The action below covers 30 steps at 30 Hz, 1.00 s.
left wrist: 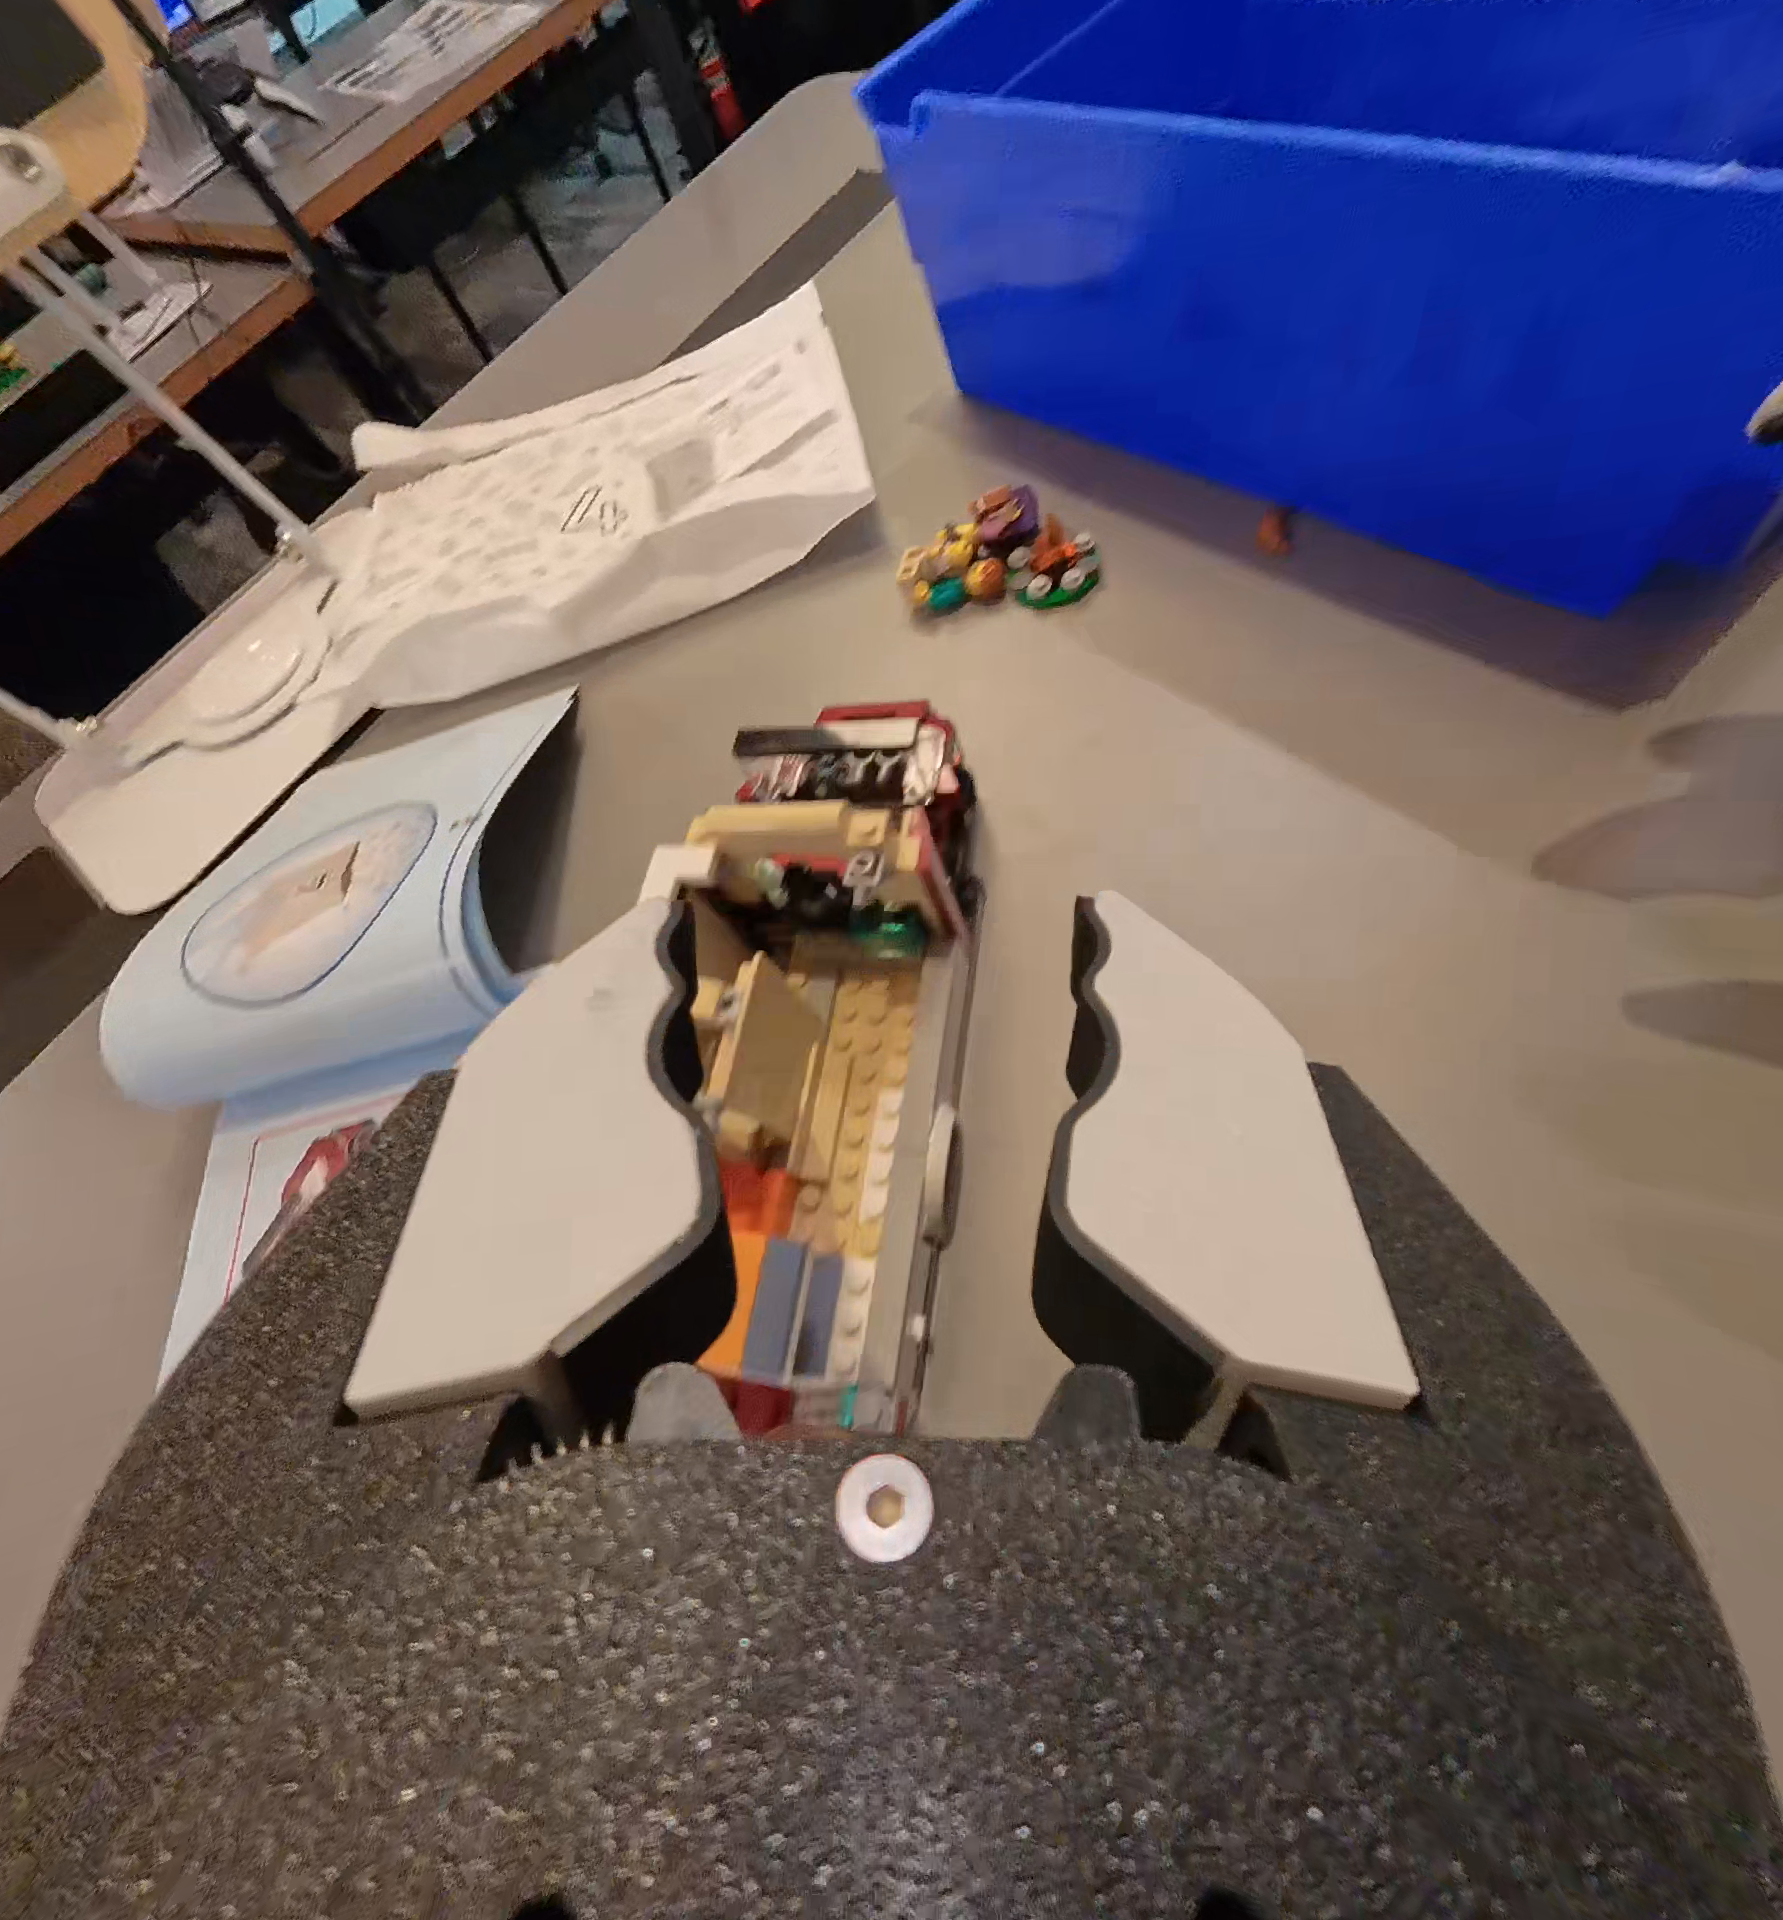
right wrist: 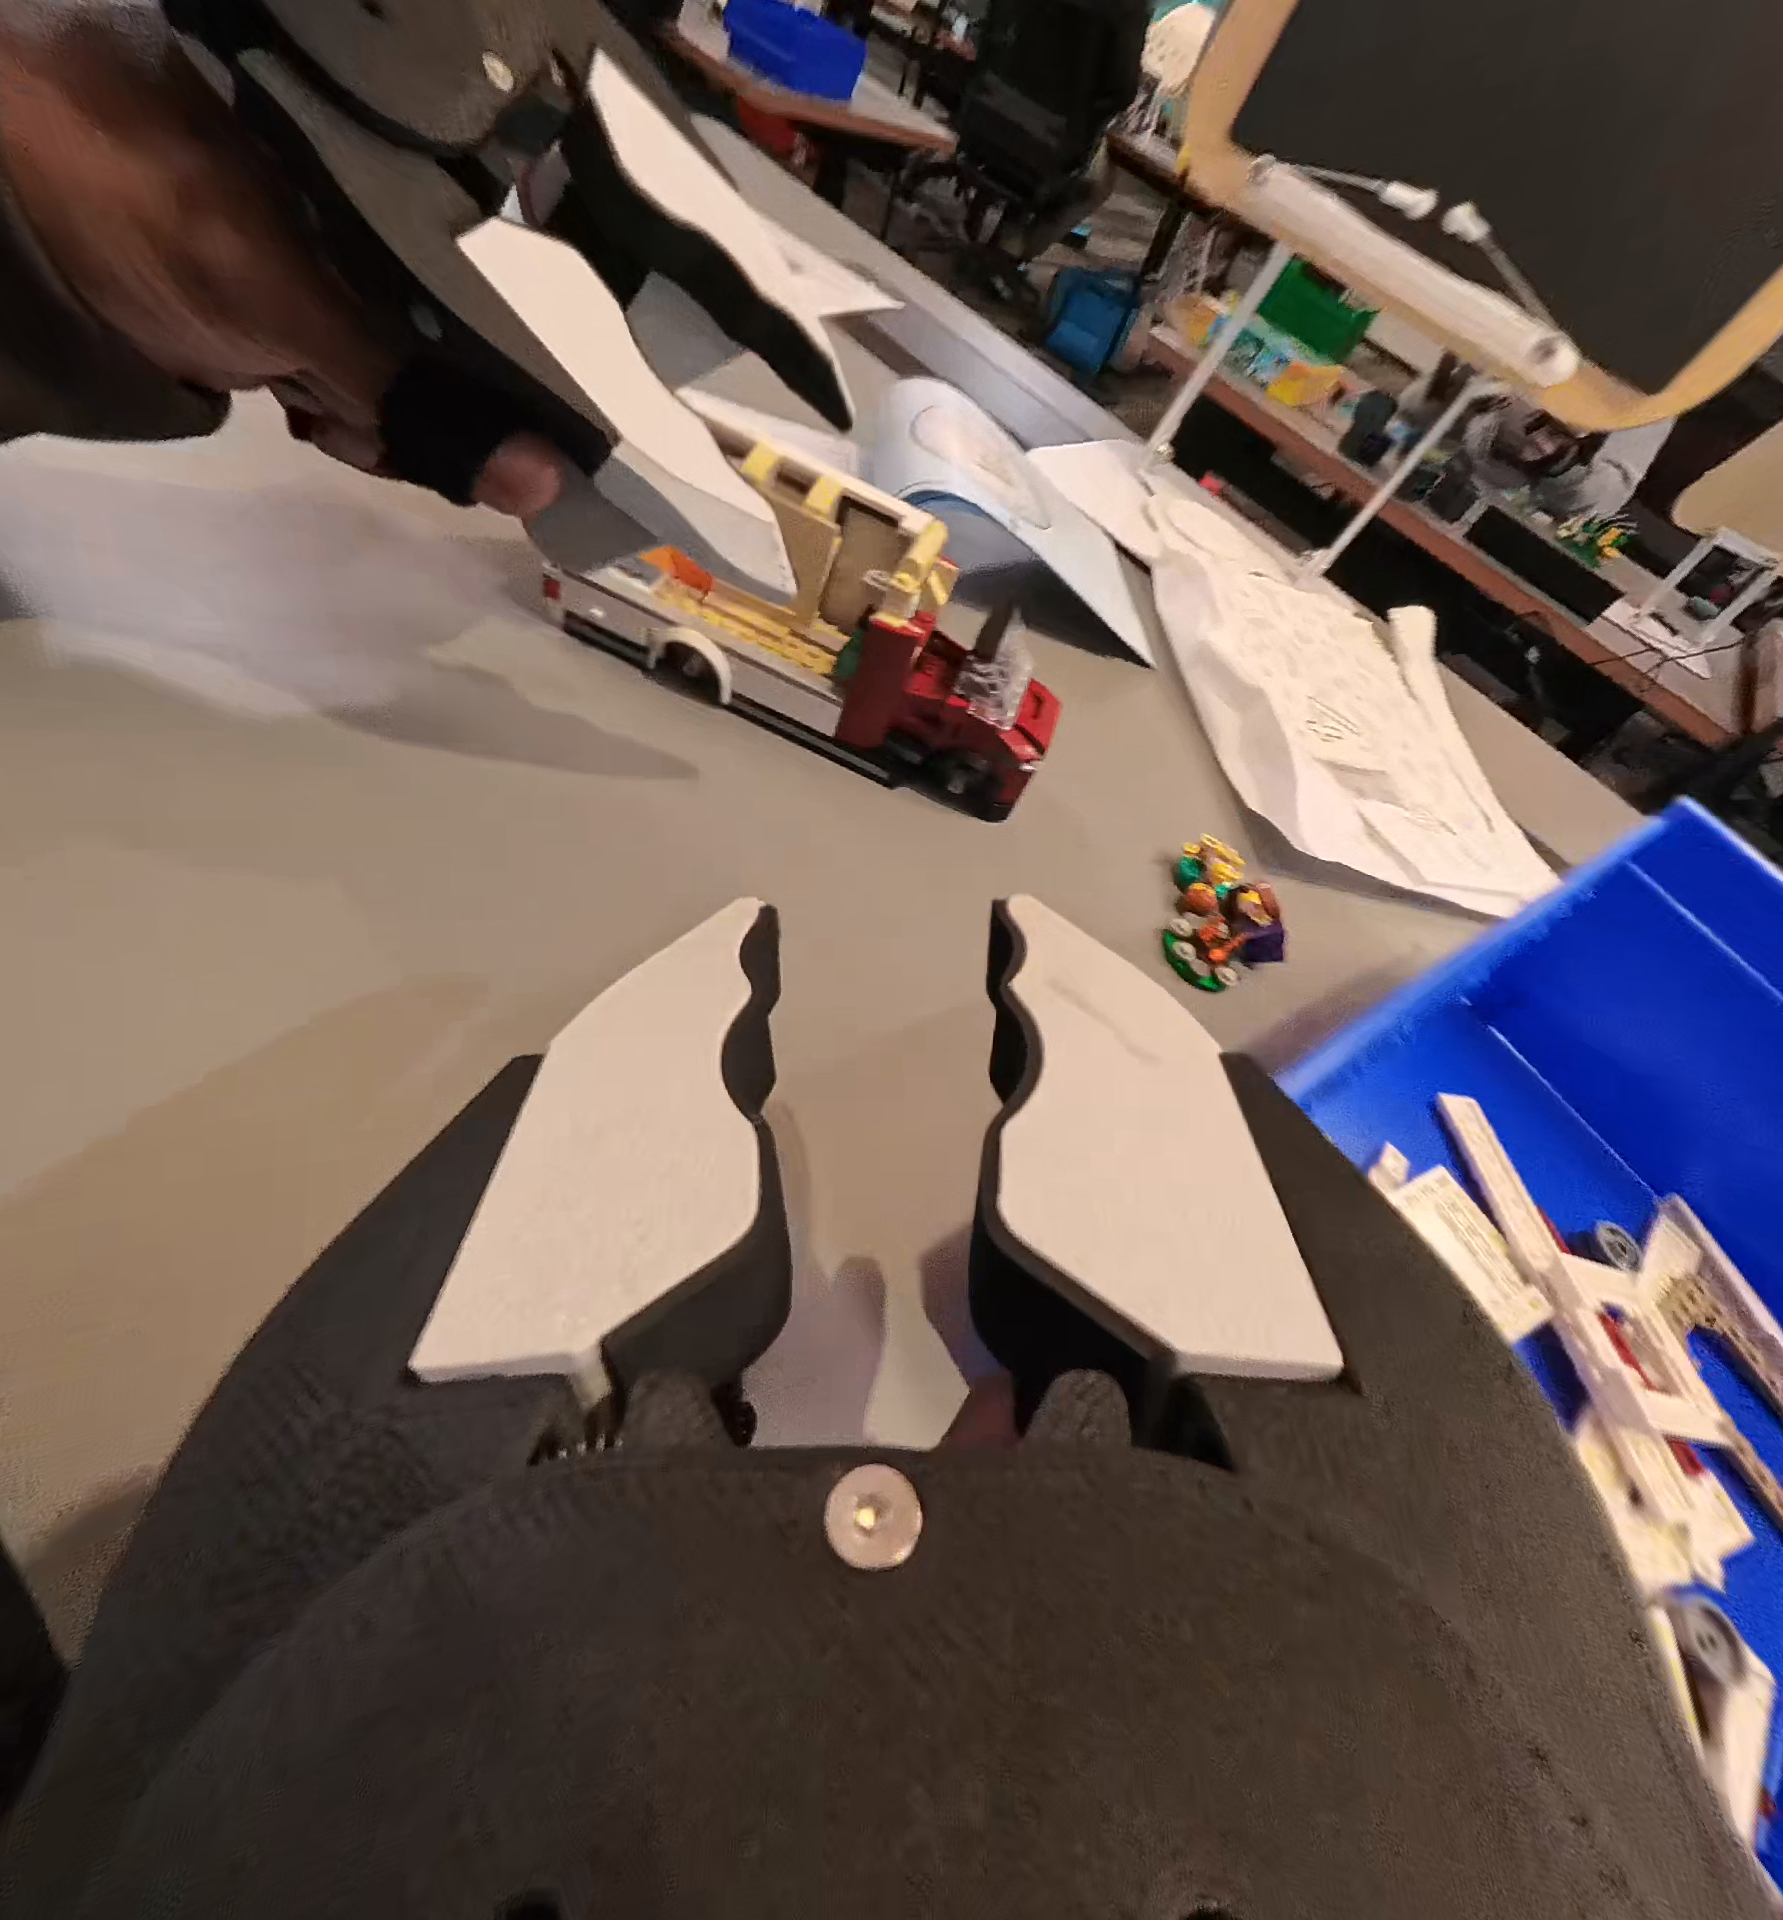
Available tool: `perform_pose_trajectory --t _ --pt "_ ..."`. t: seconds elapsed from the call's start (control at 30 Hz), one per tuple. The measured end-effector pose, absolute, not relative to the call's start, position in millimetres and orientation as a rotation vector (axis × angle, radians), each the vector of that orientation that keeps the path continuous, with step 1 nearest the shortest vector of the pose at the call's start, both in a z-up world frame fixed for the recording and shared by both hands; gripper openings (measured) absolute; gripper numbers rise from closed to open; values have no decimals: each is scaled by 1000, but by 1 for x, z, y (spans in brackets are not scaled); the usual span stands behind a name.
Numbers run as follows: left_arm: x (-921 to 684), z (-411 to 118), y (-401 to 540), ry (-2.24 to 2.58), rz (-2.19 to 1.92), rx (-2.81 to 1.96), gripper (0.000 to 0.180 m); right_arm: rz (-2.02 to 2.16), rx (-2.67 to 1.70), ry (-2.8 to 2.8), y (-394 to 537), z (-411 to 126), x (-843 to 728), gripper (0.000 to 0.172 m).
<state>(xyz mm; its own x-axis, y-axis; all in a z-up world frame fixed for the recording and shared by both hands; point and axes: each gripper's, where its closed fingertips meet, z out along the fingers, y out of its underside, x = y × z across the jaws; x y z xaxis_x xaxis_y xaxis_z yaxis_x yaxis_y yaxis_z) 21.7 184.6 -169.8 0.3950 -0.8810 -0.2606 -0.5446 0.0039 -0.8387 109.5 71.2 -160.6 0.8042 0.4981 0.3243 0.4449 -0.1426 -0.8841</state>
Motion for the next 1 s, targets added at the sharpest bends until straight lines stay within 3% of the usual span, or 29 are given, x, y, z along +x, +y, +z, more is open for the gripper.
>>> perform_pose_trajectory --t 0.43,0.67,0.9,1.0 --pt "-31 -181 175 1038 -605 -1717 64 -17 -1854 -544 181 -140 76 33" --pt "-41 -173 168 1013 -611 -1681 63 -353 -1945 -385 275 -132 123 36" --pt "-44 -176 161 1049 -595 -1676 63 -362 -2251 -335 330 -189 158 44" --pt "-47 -179 160 1061 -575 -1684 63 -389 -2355 -361 338 -212 168 59"
